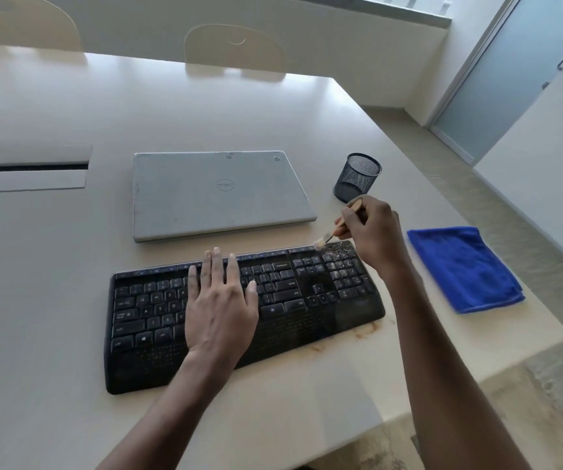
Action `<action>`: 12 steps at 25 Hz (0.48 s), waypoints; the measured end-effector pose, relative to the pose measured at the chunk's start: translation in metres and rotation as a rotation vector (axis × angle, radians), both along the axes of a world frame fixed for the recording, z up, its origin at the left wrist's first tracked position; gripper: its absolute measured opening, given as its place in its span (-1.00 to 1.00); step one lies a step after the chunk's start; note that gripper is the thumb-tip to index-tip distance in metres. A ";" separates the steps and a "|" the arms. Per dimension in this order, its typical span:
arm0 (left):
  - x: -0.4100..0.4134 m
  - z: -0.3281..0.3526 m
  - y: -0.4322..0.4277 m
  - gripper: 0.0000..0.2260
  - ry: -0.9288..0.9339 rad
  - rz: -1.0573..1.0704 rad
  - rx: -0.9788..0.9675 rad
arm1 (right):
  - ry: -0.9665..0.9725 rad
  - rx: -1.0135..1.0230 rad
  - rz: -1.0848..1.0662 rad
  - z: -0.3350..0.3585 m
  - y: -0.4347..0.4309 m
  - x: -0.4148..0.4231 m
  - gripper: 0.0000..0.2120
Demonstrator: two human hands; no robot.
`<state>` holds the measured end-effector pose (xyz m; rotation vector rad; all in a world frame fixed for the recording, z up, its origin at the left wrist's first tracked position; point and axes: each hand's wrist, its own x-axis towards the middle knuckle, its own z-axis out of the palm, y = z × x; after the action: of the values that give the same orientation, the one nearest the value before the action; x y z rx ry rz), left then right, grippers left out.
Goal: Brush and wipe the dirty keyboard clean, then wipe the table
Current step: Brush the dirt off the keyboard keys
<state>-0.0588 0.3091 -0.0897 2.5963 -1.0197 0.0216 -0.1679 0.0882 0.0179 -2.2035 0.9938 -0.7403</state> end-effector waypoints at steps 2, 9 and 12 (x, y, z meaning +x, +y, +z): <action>-0.001 -0.004 0.001 -0.37 -0.046 0.009 0.014 | 0.040 -0.003 0.053 -0.005 -0.005 0.005 -0.87; -0.004 -0.007 0.000 -0.38 -0.103 0.032 0.042 | 0.050 -0.053 -0.051 -0.007 -0.038 -0.008 -0.85; -0.004 -0.008 -0.001 -0.37 -0.107 0.037 0.048 | -0.007 0.081 0.080 -0.009 -0.032 -0.001 -0.86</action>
<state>-0.0626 0.3083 -0.0981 2.6827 -1.0200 0.1492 -0.1688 0.0562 0.0092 -2.1565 0.9107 -0.6597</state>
